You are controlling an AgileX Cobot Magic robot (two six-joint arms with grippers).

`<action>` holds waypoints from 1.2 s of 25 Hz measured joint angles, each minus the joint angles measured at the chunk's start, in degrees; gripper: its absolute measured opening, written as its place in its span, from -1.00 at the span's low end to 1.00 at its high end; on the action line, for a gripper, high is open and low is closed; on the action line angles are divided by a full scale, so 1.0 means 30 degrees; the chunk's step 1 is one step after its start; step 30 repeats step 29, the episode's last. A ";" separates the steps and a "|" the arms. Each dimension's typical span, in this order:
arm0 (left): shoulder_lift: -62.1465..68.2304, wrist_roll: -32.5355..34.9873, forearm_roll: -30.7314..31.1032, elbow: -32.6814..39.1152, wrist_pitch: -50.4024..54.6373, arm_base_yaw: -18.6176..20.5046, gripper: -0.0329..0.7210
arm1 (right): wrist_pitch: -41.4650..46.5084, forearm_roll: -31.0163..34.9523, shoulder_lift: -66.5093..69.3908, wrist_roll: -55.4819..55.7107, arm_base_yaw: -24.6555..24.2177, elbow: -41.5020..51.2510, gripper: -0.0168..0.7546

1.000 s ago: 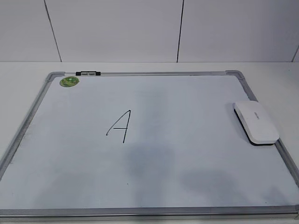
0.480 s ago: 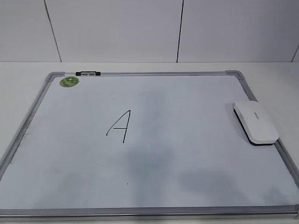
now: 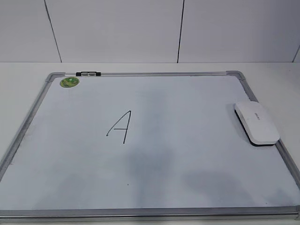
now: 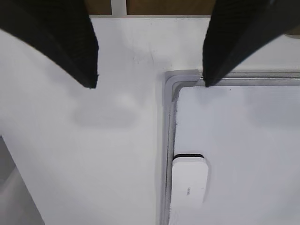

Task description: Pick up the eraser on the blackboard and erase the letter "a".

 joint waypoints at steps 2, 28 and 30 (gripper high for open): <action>0.0000 0.0000 0.0000 0.0000 0.0000 0.0272 -0.27 | 0.0000 0.0000 0.0000 0.0000 -0.0439 0.0000 0.45; 0.0000 0.0000 0.0000 0.0000 0.0000 0.0674 -0.27 | 0.0000 0.0000 0.0000 -0.0033 -0.2131 0.0000 0.45; 0.0000 0.0000 0.0000 0.0000 0.0000 0.0760 -0.27 | 0.0000 0.0000 0.0000 -0.0033 -0.2131 0.0000 0.45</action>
